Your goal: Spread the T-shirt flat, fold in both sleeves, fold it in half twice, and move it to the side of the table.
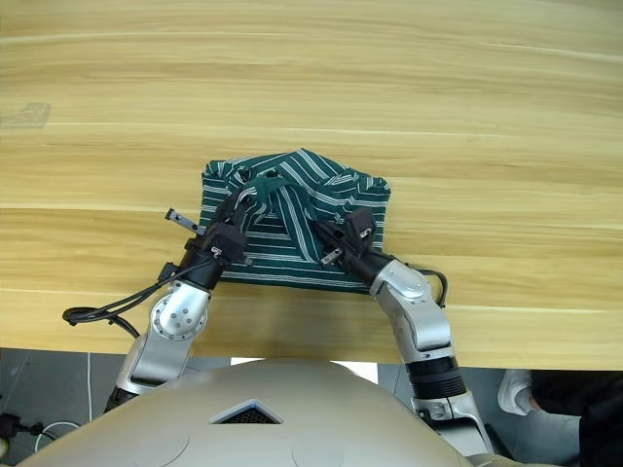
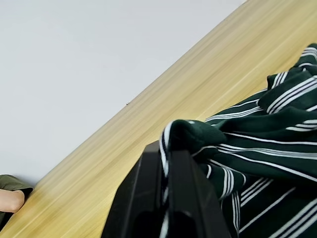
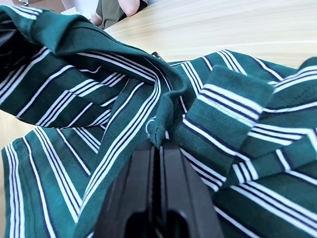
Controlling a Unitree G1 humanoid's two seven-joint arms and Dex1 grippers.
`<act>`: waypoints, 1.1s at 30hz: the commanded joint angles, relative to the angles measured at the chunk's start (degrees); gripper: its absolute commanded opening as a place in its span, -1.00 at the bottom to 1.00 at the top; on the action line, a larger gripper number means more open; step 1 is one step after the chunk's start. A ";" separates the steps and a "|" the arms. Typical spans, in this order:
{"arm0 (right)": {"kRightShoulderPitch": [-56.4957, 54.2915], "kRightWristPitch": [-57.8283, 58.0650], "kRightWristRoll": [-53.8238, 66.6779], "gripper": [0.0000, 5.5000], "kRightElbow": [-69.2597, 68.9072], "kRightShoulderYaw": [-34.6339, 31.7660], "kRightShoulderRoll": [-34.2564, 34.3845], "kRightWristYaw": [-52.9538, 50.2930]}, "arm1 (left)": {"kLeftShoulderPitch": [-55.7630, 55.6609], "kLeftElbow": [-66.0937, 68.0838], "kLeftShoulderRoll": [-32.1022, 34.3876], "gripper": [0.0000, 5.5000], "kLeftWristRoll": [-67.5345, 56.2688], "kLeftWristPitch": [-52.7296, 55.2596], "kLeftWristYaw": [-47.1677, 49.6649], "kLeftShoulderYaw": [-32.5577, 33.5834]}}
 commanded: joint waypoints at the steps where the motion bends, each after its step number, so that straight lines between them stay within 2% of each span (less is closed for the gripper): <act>1: -0.84 0.32 -0.62 -0.98 0.27 -0.46 -0.43 0.10 | -1.50 1.34 -0.02 -1.00 0.35 -0.42 0.20 0.17; 7: -6.40 -1.55 0.27 -0.98 -0.54 -5.13 -1.12 0.19 | -4.70 0.96 2.21 -1.00 -0.98 -0.80 -1.74 3.59; 16: -15.20 -7.49 -2.85 -0.98 -1.36 -9.47 -4.66 0.83 | -13.76 -2.15 7.94 -1.00 -6.78 -0.15 -7.37 13.75; 19: -17.94 -9.35 -4.14 -0.98 -1.32 -10.11 -6.54 1.46 | -17.63 -3.66 9.59 -1.00 -11.13 1.02 -11.76 15.53; 24: -28.23 -14.39 -8.55 -0.98 2.71 -11.83 -11.78 3.02 | -30.69 -1.62 15.38 -1.00 -17.59 4.60 -22.37 17.33; 27: -41.45 -18.80 -12.64 -0.98 15.72 -11.92 -13.85 2.79 | -45.24 10.76 17.67 -1.00 -18.14 5.18 -27.40 15.52; 28: -48.20 -20.65 -13.83 -0.98 23.95 -12.19 -13.89 1.75 | -51.86 17.79 17.35 -1.00 -17.66 4.68 -28.47 14.40; 31: -70.88 -26.79 -19.16 -0.98 52.91 -12.13 -14.36 -5.25 | -79.31 50.59 12.05 -1.00 -13.44 0.53 -23.62 11.25; 33: -80.43 -28.77 -21.38 -0.98 63.83 -11.82 -14.61 -9.92 | -93.17 65.83 9.38 -1.00 -12.63 -1.57 -18.62 11.33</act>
